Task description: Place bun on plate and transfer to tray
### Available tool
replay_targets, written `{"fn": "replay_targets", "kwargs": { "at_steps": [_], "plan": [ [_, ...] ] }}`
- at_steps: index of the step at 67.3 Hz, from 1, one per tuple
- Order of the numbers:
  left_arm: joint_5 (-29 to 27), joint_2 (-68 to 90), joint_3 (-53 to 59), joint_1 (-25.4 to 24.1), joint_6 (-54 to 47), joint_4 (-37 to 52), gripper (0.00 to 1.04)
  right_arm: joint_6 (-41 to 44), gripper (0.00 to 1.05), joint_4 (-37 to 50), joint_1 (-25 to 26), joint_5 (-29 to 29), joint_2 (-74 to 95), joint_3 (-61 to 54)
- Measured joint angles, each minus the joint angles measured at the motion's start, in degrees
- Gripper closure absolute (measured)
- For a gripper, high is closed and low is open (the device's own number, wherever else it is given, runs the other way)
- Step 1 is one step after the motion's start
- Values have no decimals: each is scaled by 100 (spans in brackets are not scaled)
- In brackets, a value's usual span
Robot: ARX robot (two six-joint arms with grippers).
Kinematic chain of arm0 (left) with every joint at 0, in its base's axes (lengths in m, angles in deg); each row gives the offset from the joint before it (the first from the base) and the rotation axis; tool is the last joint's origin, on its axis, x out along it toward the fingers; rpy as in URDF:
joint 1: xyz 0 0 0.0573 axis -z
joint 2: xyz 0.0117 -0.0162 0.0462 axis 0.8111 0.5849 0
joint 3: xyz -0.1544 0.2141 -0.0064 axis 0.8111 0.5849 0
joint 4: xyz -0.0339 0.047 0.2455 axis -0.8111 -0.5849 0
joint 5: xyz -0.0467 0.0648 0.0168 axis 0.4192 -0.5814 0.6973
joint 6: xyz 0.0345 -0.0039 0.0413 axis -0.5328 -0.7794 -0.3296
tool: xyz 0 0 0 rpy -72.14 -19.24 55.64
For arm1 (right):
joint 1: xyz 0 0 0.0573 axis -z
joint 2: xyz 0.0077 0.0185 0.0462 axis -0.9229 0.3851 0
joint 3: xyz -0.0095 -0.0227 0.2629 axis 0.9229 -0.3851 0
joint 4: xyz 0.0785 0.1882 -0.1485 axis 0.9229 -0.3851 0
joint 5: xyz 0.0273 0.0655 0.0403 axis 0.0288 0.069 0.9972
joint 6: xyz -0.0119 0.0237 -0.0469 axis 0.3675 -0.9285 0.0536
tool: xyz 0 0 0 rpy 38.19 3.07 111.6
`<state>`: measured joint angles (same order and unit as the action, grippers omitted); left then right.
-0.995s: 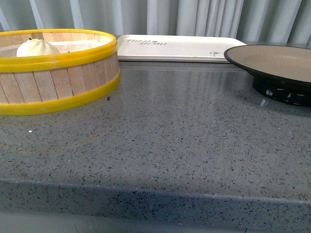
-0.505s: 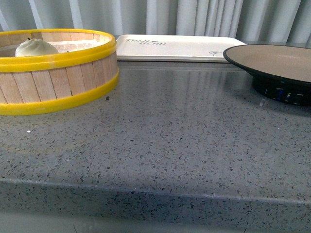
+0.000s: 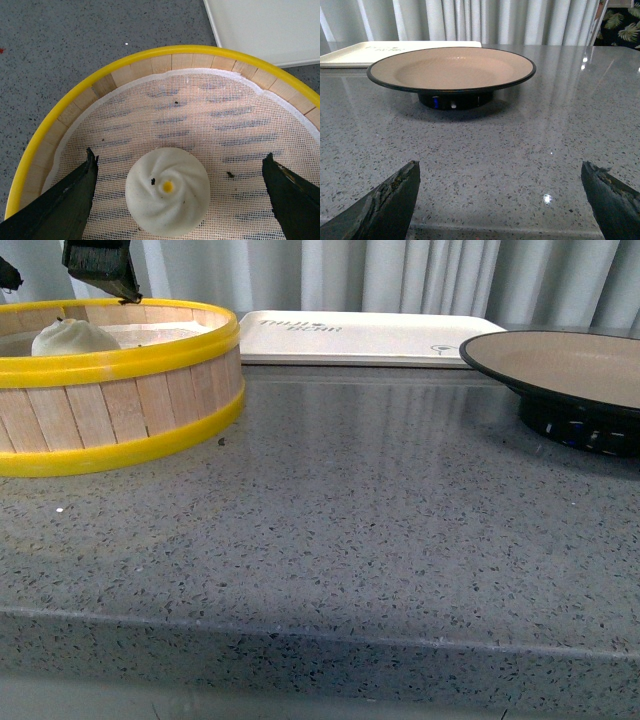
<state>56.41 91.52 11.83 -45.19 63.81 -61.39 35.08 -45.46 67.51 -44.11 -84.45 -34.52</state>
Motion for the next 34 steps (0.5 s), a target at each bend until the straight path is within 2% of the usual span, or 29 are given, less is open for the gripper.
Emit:
{"fn": "replay_targets", "kwargs": {
  "at_steps": [34],
  "plan": [
    [-118, 155, 76, 2, -11, -83, 7, 0, 8, 0, 0, 0, 0, 0]
  ]
}}
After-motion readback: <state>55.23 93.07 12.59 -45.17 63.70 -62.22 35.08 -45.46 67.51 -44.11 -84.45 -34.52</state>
